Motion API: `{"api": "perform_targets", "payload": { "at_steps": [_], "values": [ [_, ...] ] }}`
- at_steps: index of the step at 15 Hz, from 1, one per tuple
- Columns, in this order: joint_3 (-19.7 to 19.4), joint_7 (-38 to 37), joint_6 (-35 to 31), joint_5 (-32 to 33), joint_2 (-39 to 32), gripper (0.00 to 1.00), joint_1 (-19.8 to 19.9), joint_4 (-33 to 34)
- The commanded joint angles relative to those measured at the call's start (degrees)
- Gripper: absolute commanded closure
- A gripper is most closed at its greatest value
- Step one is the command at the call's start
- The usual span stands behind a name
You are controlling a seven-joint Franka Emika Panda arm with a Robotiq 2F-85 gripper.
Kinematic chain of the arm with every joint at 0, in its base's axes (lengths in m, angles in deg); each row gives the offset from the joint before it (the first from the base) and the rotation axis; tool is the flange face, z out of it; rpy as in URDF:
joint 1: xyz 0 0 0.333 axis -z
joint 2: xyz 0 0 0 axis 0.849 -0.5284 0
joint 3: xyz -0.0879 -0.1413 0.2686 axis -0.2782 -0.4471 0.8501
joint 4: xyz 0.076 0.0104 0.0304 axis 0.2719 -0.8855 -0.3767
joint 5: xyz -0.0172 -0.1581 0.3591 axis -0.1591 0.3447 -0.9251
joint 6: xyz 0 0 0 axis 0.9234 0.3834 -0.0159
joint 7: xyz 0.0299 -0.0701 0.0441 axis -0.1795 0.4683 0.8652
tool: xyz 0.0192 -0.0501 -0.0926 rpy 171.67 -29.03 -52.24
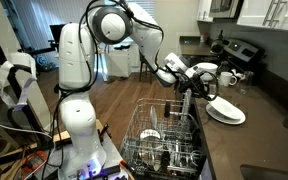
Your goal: Take a plate out of the dishwasher and put it on top of the one on the counter
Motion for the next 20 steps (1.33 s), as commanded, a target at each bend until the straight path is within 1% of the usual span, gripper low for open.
{"api": "perform_targets", "payload": {
  "at_steps": [1,12,13,14,16,20],
  "values": [
    [-0.3,-2.4,-1.5,4.1,-2.1,0.97,1.0,2.8],
    [-0.6,-3.4,-2.1,3.8,-6.0,0.94,1.7,6.3],
    [-0.6,-3.3,-2.1,3.7,-6.3,0.87,1.8,6.6],
    [-0.6,-3.3,-2.1,3.8,-6.5,0.86,1.8,6.9],
    [-0.6,-3.2,-2.0,3.6,-7.0,0.89,1.9,7.4],
    [-0.7,-2.8,-2.1,3.1,-7.9,0.9,2.2,8.3]
  ]
}}
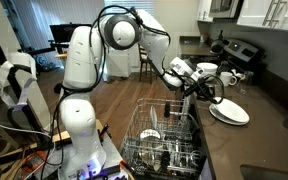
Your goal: Take a plate out of the dishwasher and put it on top of the one on the counter
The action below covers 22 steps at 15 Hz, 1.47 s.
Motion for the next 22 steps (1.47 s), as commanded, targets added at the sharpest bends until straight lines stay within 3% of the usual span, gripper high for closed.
{"api": "perform_targets", "payload": {
  "at_steps": [1,3,8,11,15,18,19,20,21,22],
  "values": [
    [0.3,-0.5,-1.4,0.8,-1.6,0.86,1.4,2.2],
    [0.3,-0.2,-1.6,0.4,-2.3,0.79,1.7,2.7],
    [0.5,0.2,-2.1,-0.6,-3.8,0.75,2.4,3.2],
    [0.7,0.1,-2.3,-1.1,-4.2,0.65,2.3,2.8],
    [1.3,1.7,-1.2,-2.2,-2.7,0.4,1.9,2.2],
    [2.4,4.5,-1.1,-5.5,-1.0,0.16,1.9,1.2],
    [2.8,6.2,-1.3,-7.2,-0.2,0.17,1.8,0.7],
    [3.2,7.7,-1.2,-9.2,0.3,0.14,1.8,0.4],
    [3.4,8.7,-1.1,-10.4,1.0,0.05,1.5,0.0],
    [3.5,9.4,-0.9,-11.1,1.5,0.04,1.1,-0.2]
  ]
}}
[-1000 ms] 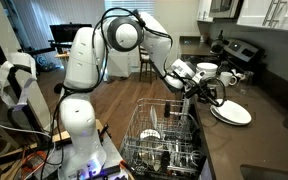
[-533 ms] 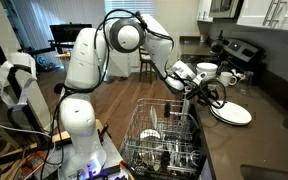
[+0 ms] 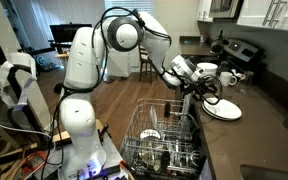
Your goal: Take a plate out of the dishwasher and put it on top of the one on the counter
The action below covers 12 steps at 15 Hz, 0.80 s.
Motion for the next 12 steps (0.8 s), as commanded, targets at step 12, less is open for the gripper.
{"api": "perform_targets", "payload": {
  "at_steps": [12],
  "values": [
    [1.4,6.4,6.4,-5.1,5.3,0.16,-1.8,-3.0]
  ]
}}
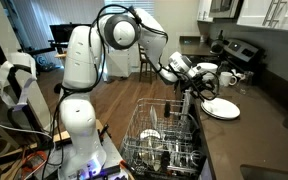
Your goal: Take a plate out of the dishwasher and put it on top of the one on the counter
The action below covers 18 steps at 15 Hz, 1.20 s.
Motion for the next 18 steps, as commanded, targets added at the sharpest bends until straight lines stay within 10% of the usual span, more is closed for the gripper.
{"api": "perform_targets", "payload": {
  "at_steps": [1,5,18],
  "values": [
    [0.7,4.0,2.5,-2.5,4.1,0.14,-0.7,-2.9],
    [2.6,7.6,1.9,-5.3,9.0,0.0,-1.1,-6.2],
    [5.4,30.3,-4.4,-36.5,25.2,0.0,-3.4,-17.5]
  ]
}}
